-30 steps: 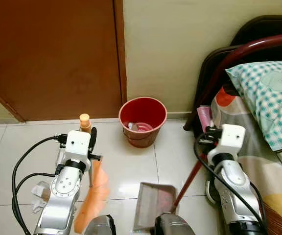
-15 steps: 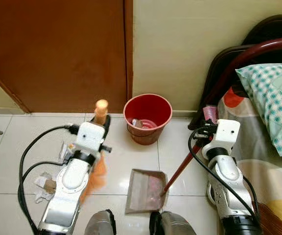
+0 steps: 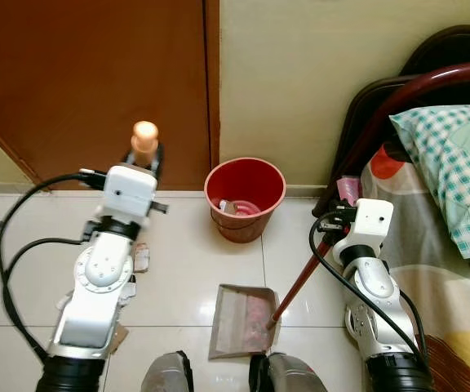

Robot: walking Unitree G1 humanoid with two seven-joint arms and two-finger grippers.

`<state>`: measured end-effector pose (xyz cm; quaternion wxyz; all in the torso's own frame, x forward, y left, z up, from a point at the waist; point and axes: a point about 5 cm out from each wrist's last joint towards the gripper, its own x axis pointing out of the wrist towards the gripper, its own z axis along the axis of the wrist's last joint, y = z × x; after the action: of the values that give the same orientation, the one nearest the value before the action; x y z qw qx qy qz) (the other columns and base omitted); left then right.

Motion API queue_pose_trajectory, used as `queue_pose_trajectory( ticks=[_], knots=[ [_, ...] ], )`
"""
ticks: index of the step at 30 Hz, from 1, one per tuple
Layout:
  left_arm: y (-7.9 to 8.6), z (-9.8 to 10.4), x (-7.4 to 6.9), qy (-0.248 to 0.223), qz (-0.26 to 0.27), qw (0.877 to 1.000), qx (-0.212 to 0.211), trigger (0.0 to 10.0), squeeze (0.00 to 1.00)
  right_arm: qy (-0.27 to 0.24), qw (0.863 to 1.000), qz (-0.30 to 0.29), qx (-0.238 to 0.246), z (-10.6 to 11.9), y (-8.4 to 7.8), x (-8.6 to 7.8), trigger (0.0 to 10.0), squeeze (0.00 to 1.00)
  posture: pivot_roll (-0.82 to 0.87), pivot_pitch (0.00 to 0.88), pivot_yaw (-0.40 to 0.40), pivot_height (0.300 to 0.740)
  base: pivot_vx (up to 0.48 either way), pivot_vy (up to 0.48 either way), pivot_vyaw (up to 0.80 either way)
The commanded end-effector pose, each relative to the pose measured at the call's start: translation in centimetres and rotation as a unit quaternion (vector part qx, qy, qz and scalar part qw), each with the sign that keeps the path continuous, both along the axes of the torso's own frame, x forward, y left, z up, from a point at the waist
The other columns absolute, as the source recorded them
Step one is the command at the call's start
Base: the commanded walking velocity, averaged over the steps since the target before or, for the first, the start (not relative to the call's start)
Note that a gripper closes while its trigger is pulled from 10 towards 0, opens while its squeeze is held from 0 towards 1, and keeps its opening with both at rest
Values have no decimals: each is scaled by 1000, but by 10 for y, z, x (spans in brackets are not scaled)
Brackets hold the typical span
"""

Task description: Sweep floor

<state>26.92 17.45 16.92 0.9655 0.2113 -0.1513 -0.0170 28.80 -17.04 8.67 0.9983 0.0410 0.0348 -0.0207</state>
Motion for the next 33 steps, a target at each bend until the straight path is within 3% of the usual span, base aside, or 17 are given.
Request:
queue_pose_trajectory(
  ticks=[1, 4, 9, 16, 20, 26, 33],
  knots=[
    [12, -2, -12, -1, 18, 1000, 24, 10000, 0, -3, 1000, -2, 6, -1, -1, 1, 10000, 0, 32, 128, -20, 740, 0, 0, 0],
    [18, -14, -24, 23, 12, 999, 35, 10000, 0, -3, 1000, 1, 5, -1, -1, 2, 10000, 0, 38, 130, -26, 740, 0, 0, 0],
    [20, -24, -33, 41, 10, 998, 37, 10000, 0, -1, 1000, 4, 3, -2, -2, 2, 10000, 0, 39, 132, -33, 740, 0, 0, 0],
    [4, -40, -38, 61, -14, 998, 24, 10000, 0, -1, 1000, 6, -1, -2, -2, 2, 10000, 0, 28, 131, -37, 740, 0, 0, 0],
    [-10, -47, -33, 81, -25, 996, 0, 10000, 0, -2, 1000, 6, 0, -1, -2, 3, 10000, 0, 23, 132, -37, 740, 0, 0, 0],
    [-31, -45, -24, 72, -53, 996, -16, 10000, 0, -7, 1000, 2, -1, 1, -1, 6, 10000, 0, 14, 138, -34, 740, 0, 0, 0],
    [-45, -45, -16, 79, -68, 994, -43, 10000, 0, -13, 1000, -13, -8, 4, -5, 9, 10000, 0, 9, 141, -27, 740, 0, 0, 0]
  ],
)
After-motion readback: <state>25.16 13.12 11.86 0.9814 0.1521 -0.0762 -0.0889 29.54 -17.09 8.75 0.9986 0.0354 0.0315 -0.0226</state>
